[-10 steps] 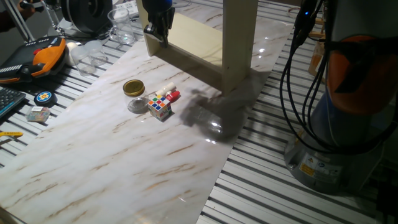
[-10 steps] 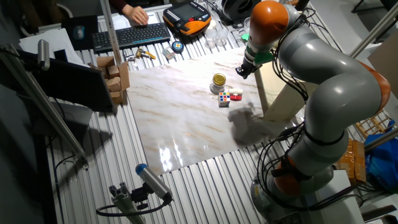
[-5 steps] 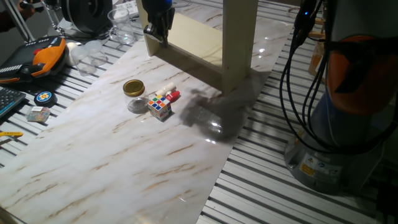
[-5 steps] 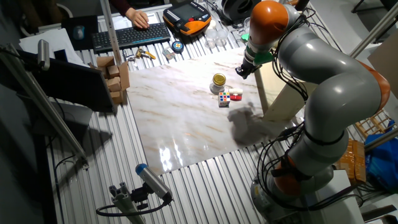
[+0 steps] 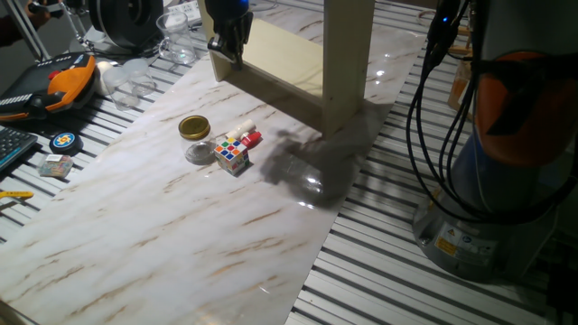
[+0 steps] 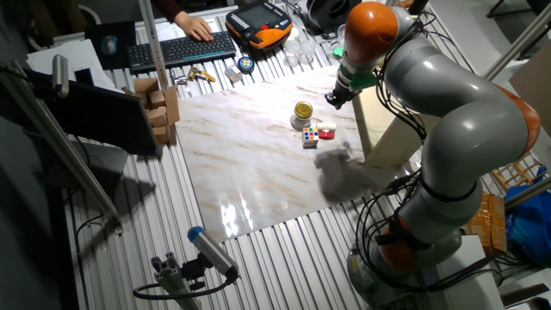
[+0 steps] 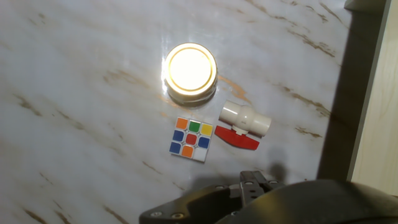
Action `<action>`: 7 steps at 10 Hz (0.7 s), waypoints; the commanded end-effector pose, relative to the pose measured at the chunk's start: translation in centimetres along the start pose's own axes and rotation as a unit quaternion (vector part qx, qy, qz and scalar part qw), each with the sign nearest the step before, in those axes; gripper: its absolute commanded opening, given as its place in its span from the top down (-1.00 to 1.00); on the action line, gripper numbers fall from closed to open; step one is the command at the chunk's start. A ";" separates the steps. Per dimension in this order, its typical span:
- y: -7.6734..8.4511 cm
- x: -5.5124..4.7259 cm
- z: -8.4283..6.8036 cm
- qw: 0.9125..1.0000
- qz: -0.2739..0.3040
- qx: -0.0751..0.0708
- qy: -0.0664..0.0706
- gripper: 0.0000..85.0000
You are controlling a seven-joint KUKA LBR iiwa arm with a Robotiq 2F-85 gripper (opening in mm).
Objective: Take the object down from the shelf
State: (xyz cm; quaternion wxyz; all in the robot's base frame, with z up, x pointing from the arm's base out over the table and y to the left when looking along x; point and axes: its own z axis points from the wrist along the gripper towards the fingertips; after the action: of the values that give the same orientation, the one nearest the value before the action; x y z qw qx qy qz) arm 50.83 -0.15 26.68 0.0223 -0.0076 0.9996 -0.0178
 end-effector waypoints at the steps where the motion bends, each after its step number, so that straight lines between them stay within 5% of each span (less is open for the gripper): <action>1: 0.0 0.0 0.0 1.000 0.000 0.000 0.000 1.00; 7: 0.5 0.4 0.2 1.000 0.004 0.000 -0.001 1.00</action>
State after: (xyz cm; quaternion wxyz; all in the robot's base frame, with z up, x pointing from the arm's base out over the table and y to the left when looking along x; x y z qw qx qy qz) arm 50.43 0.30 26.48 0.0233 -0.0037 0.9996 -0.0177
